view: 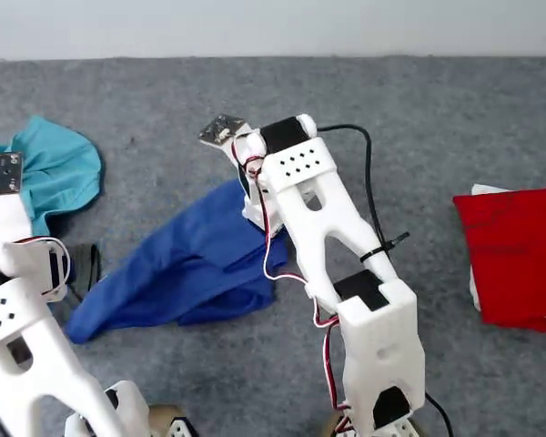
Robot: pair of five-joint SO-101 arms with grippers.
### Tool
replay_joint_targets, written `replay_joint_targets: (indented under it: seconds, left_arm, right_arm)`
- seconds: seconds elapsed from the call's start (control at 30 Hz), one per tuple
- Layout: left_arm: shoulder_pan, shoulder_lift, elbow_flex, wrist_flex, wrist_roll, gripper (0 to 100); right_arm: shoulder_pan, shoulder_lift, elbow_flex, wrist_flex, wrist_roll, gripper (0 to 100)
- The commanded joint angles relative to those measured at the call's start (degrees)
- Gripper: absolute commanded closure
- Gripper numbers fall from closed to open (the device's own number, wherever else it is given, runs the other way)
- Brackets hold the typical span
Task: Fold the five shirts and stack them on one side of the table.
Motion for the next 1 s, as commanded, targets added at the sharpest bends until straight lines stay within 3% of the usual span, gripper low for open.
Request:
replay_joint_targets:
  seconds: [0.0, 0.3, 0.63, 0.77, 0.97]
  left_arm:
    - [0.0, -1.2, -0.2, -0.8, 0.0, 82]
    - [0.0, -1.2, -0.2, -1.1, 0.0, 82]
    - [0.1, -1.0, -0.1, -0.7, -0.4, 82]
    - [0.8, -0.7, 1.5, -0.7, -6.3, 82]
    - [12.2, -0.7, 8.7, 2.0, -15.2, 82]
  right_arm:
    - [-0.6, 0.1, 0.1, 2.1, 0.6, 95.7]
    - [1.0, -0.9, -3.0, 2.4, 0.9, 99.0]
    - [6.6, -16.4, -5.1, 2.4, 2.9, 99.0]
    - [13.1, -22.1, -5.2, 2.3, 2.7, 99.0]
    - [18.9, -24.0, -5.2, 2.2, 2.9, 99.0]
